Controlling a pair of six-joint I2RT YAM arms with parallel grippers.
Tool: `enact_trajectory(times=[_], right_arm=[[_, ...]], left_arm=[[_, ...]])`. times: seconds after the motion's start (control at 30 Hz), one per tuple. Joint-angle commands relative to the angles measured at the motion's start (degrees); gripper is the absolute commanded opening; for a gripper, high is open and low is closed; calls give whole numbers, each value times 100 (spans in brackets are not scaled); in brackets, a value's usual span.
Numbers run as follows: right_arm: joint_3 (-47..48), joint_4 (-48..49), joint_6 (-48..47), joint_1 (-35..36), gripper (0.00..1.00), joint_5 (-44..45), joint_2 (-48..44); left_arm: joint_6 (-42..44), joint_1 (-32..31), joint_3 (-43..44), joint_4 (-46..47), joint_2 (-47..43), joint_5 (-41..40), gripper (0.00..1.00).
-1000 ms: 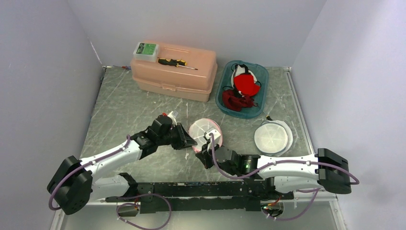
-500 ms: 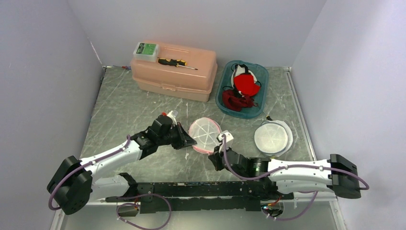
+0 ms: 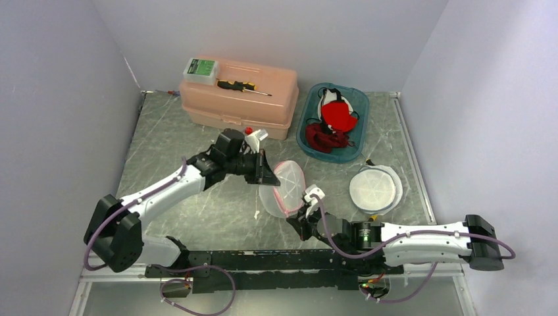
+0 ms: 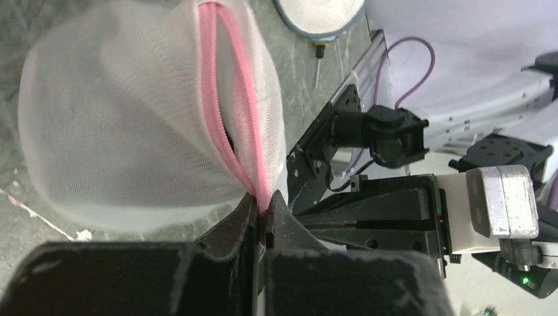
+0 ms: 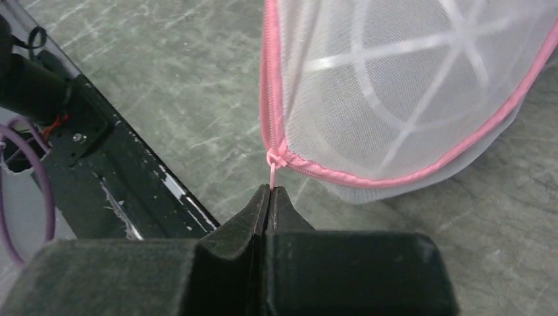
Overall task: Unzip the laundry bag and remove the bra
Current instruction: Unzip the laundry bag at the center of the board.
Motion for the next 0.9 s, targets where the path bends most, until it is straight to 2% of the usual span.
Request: enact_trajectory(times=[0.0,0.07,0.1,0.13,0.2,0.27,0.37,0.4,0.5,0.6,0.67,0.77,0.87], right_arm=[[354,456,-274,228,0,32,317],[430,685,-281,229,0,68,625],[489,848,-286,228,0,72,785],[539,942,-257,230,0,85,947],[644,1071,-209,222,0,101,1317],[760,1124,-191,215,0,109,1582],[894,1170,-147,119,0,-16,1860],[911,1205,-120,50,0,-105,1914],[957,1288,-111,-145,0,-325,2031],[1054,1386,-198,-216,0,-507,2160],[1127,1434,-266,-231,0,-612,2262],[1204,1566,-391,-241,0,-789,2377],[1224,1630,-473,-240,0,-920,2383]], left_arm=[[1231,255,737,-448,311,694,5],[1230,328,687,-384,500,700,9],[1137,372,590,-287,566,673,15],[1019,394,475,-188,606,624,24],[801,428,233,-100,553,418,50],[587,438,-5,-222,262,0,71],[305,440,-295,-851,-496,-796,91],[215,437,-348,-1124,-733,-1127,94],[-174,435,-523,-1985,-1336,-1878,94],[-681,429,-764,-2383,-1864,-2022,94],[-1111,412,-1012,-2163,-2228,-1754,94],[-1725,328,-1479,-1310,-2622,-1362,94],[-1920,272,-1587,-799,-2527,-1242,94]])
